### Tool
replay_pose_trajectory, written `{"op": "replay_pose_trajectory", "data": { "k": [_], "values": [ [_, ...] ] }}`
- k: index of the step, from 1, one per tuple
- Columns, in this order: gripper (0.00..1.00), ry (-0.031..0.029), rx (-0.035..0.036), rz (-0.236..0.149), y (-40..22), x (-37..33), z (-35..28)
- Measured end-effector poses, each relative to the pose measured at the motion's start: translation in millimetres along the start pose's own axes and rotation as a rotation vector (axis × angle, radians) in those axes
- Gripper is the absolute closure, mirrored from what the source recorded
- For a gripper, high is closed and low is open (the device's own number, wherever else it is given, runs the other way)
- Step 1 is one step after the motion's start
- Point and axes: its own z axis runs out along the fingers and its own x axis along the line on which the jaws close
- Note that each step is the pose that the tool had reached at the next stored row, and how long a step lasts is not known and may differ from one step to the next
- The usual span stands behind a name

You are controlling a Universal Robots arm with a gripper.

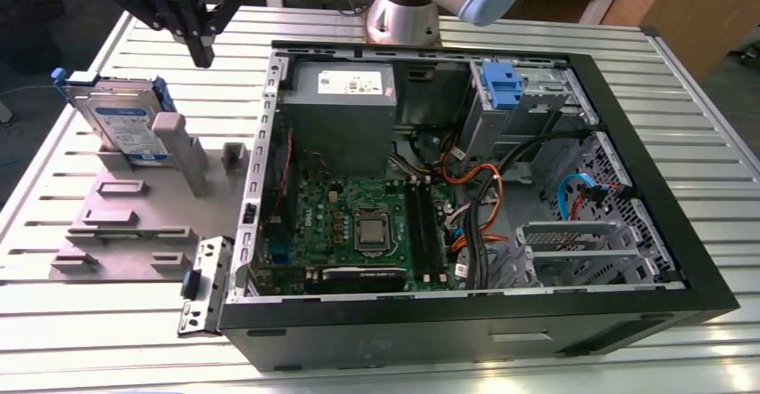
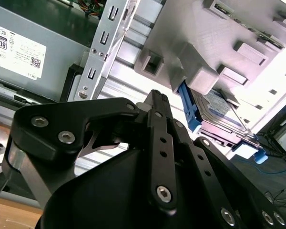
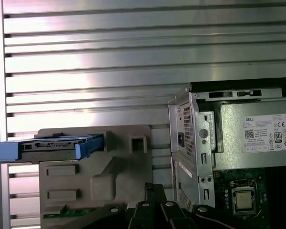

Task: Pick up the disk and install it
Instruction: 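Reach for the disk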

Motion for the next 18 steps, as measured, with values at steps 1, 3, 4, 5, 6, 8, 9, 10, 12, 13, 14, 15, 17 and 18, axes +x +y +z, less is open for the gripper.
{"op": "replay_pose_trajectory", "data": {
  "k": [1,3,4,5,6,8,9,10,12,13,14,15,17,18],
  "values": [
    [0.89,0.0006,0.0,0.0,0.0,0.0,0.0],
    [0.89,0.0016,0.0001,0.0,0.0,0.0,0.0],
    [0.89,0.0022,0.0002,0.0,0.0,0.0,0.0],
    [0.89,0.0027,0.0002,0.0,0.0,0.0,0.0],
    [0.89,0.0032,0.0002,0.0,0.0,0.0,0.0],
    [0.89,0.0032,0.0003,0.0,0.0,0.5,0.2],
    [0.89,0.0032,0.0002,0.0,-0.1,1.4,0.3],
    [0.89,0.0032,0.0003,0.0,-0.2,2.9,0.3],
    [0.89,0.0032,0.0002,0.0,-0.6,7.4,0.3],
    [0.89,0.0032,0.0003,0.0,-0.8,9.9,0.3],
    [0.89,0.0032,0.0003,0.0,-0.9,12.1,0.4],
    [0.89,0.0032,0.0002,0.0,-1.1,14.2,0.7],
    [0.89,0.0031,0.0002,0.0,-1.5,18.0,1.4],
    [0.89,0.0031,0.0002,0.0,-1.6,19.6,2.0]
  ]
}}
